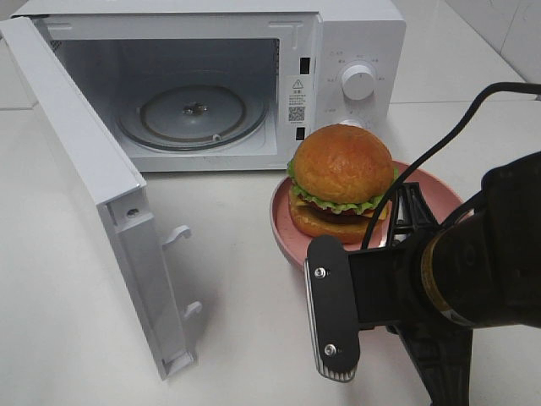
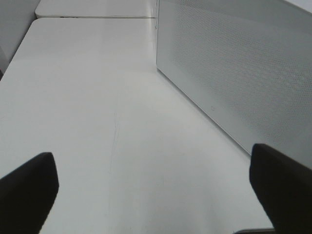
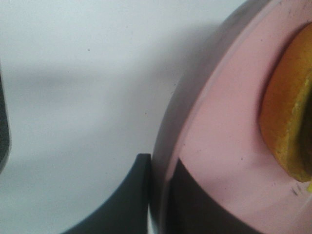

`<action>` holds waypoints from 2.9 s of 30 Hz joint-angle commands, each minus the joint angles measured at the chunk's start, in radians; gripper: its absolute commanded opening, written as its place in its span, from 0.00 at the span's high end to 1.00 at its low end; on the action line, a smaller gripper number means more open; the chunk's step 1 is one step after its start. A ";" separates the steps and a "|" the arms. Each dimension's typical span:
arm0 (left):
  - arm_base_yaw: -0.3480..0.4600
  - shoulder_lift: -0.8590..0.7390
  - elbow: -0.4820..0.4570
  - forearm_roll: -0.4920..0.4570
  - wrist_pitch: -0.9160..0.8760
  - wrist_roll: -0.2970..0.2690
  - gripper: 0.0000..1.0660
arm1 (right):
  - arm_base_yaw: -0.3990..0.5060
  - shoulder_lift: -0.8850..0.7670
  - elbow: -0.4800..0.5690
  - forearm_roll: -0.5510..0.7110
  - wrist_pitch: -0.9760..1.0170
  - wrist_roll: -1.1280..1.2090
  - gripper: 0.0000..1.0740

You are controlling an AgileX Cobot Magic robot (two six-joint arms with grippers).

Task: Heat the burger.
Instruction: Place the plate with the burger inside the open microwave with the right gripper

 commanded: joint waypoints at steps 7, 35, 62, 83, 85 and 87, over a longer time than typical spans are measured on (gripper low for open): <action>-0.006 -0.017 0.003 -0.004 -0.014 -0.002 0.06 | 0.000 -0.026 0.000 -0.048 -0.032 -0.227 1.00; -0.006 -0.017 0.003 -0.004 -0.014 -0.002 0.06 | -0.291 -0.077 -0.090 0.330 -0.136 -0.962 1.00; -0.006 -0.017 0.003 -0.004 -0.014 -0.002 0.06 | -0.451 -0.074 -0.158 0.591 -0.230 -1.350 1.00; -0.006 -0.017 0.003 -0.004 -0.014 -0.002 0.06 | -0.350 0.055 -0.191 0.612 -0.343 -1.350 1.00; -0.006 -0.017 0.003 -0.003 -0.014 -0.002 0.06 | -0.346 0.070 -0.208 0.613 -0.342 -1.349 1.00; -0.006 -0.017 0.003 -0.003 -0.014 -0.002 0.06 | -0.346 0.078 -0.217 0.614 -0.342 -1.349 1.00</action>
